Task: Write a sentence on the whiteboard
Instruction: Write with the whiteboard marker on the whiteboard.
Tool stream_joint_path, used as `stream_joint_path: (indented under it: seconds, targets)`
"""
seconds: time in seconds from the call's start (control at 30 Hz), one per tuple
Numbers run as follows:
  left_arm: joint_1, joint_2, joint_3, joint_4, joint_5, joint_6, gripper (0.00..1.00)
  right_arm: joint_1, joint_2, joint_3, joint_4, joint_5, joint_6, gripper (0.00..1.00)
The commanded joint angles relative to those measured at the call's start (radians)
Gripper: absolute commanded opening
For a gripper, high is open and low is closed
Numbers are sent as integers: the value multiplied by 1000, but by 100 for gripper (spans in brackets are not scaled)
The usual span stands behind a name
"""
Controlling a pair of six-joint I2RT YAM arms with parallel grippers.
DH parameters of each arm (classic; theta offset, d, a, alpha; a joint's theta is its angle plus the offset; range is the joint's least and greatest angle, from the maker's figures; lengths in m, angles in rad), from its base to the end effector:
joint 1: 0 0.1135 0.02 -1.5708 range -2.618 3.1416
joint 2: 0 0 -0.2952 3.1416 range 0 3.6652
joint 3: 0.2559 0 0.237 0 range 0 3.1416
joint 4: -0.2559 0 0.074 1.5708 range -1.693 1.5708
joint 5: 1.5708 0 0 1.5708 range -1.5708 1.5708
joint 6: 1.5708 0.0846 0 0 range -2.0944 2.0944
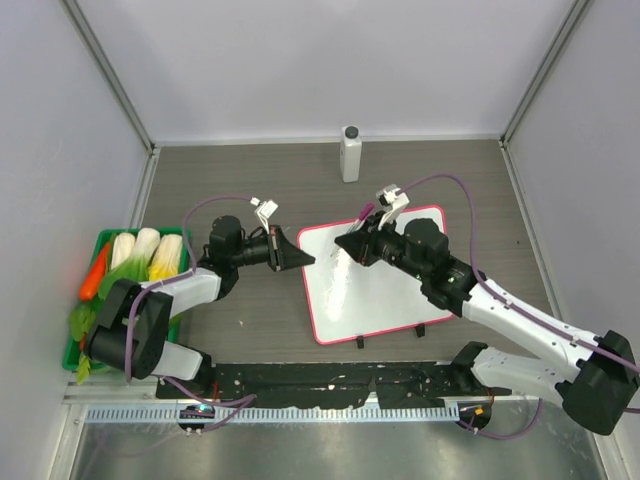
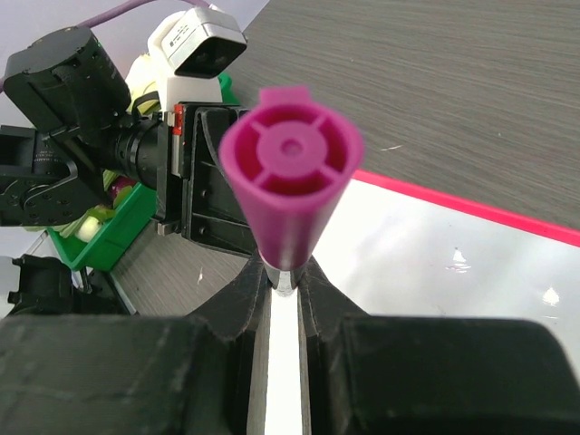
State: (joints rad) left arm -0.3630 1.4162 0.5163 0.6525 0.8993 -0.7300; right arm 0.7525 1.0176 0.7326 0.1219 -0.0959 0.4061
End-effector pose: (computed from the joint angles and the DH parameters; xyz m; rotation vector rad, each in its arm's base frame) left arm 0.2446 -0.1638 0.2319 0.3539 1.9892 -1.5453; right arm 0.1827 0.1822 0.3321 -0.3877 1.7848 0.9214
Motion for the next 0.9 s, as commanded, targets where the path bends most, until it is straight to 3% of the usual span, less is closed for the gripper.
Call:
stream_joint_path:
  seconds: [0.0, 0.87]
  targets:
    - [-16, 1, 4, -94, -105, 147, 0, 18, 21, 34, 107, 27, 16, 1]
    - [-21, -19, -1, -137, -119, 172, 0, 50, 64, -47, 252, 199, -16, 1]
